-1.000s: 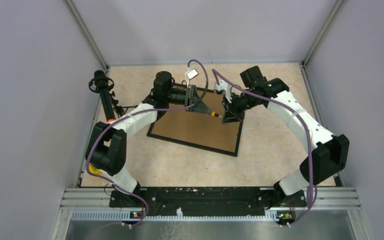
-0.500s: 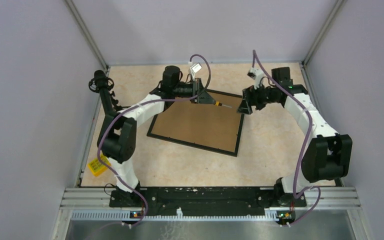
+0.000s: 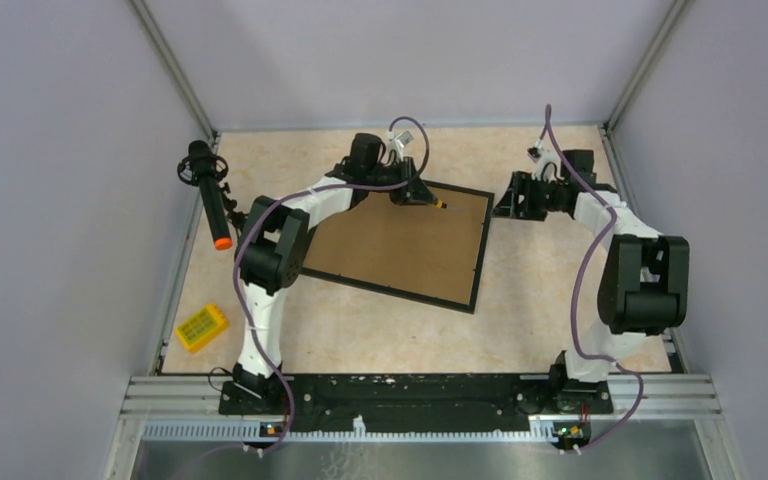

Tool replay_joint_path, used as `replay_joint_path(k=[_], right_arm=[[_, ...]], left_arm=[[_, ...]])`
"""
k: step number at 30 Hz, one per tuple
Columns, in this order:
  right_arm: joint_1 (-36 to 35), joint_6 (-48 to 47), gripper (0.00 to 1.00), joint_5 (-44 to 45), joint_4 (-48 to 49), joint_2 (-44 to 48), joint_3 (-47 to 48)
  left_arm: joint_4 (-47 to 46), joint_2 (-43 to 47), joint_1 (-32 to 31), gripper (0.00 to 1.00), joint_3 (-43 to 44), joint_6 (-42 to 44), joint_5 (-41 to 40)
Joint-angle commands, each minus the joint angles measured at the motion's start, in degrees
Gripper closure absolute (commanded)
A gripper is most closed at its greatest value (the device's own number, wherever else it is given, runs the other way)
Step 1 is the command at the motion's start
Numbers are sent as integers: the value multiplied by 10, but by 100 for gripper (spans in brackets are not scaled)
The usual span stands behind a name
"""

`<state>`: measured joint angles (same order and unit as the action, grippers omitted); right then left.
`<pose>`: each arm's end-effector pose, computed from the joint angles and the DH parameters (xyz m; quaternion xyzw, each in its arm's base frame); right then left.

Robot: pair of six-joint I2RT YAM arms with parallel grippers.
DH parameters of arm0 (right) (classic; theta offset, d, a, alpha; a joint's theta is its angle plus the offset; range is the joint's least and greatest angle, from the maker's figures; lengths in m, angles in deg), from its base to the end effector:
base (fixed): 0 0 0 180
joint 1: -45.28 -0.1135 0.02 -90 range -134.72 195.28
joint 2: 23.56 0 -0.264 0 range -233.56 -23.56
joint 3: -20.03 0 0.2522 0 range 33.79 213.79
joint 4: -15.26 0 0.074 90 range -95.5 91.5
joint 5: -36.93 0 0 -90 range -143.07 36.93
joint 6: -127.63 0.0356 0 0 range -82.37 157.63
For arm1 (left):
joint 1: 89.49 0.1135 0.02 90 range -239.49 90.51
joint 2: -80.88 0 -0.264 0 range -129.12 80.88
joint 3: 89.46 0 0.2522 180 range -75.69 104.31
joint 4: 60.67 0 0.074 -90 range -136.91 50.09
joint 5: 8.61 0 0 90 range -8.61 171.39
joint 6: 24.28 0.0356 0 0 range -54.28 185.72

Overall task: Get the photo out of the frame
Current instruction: Release the photo frame item from the photo frame.

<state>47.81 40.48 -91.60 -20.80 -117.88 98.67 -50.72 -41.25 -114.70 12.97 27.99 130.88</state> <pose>0.3464 0.0069 0.2286 -0.0661 0.8960 0.3126 0.3085 0.4248 -0.2299 0.2040 0.1235 0.8034 -0.5469 0.2004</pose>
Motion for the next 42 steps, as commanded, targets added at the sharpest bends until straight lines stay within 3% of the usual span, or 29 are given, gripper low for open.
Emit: replay_joint_path(k=[1, 6, 14, 19, 22, 25, 29, 42], right_arm=[[0, 43, 39, 4, 81, -49, 11], [0, 72, 40, 40, 115, -116, 60], [-41, 92, 47, 113, 122, -199, 125], [-77, 72, 55, 158, 95, -245, 151], [-93, 58, 66, 171, 82, -263, 153], [-105, 45, 80, 170, 69, -275, 150], [-116, 36, 86, 169, 56, -269, 143], [-131, 94, 90, 115, 52, -227, 53]], left_arm=[[28, -47, 1, 100, 68, -41, -10], [2, -71, 2, 100, 72, -68, 7], [4, -28, 2, 100, 33, -47, -17], [18, 8, 5, 100, 5, -26, -44], [17, 22, 8, 100, -13, -26, -41], [16, 35, 9, 100, -31, -24, -44], [13, 45, 10, 100, -49, -25, -44], [-77, 27, 9, 100, -101, -85, -49]])
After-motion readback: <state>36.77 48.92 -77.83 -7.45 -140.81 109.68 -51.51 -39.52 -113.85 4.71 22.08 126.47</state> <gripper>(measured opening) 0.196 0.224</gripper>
